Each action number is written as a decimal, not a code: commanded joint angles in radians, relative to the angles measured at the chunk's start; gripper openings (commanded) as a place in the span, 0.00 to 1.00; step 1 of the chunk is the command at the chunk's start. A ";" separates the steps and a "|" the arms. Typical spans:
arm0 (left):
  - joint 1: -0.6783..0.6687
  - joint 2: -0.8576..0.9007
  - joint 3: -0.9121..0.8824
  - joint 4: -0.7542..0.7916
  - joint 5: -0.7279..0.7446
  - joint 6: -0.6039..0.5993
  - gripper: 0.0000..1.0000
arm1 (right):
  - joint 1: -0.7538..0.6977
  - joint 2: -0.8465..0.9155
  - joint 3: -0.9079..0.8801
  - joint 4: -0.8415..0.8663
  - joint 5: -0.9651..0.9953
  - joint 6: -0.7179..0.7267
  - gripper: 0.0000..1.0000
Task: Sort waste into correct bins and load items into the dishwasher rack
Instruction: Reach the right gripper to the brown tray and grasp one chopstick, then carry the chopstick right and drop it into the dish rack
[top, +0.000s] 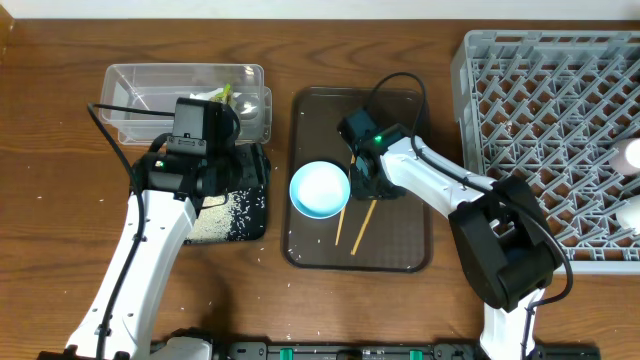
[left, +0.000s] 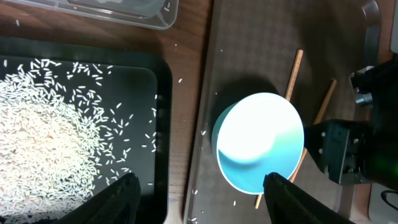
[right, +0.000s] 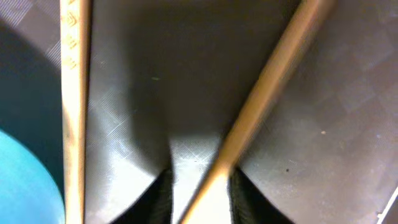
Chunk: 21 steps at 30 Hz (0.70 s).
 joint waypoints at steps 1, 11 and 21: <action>0.002 0.002 0.005 -0.003 -0.013 -0.013 0.67 | -0.007 0.023 -0.006 -0.006 0.011 0.004 0.13; 0.002 0.002 0.005 -0.003 -0.013 -0.013 0.67 | -0.109 -0.002 0.070 -0.046 -0.120 -0.209 0.01; 0.002 0.002 0.005 -0.003 -0.013 -0.013 0.67 | -0.321 -0.141 0.330 -0.254 -0.138 -0.511 0.01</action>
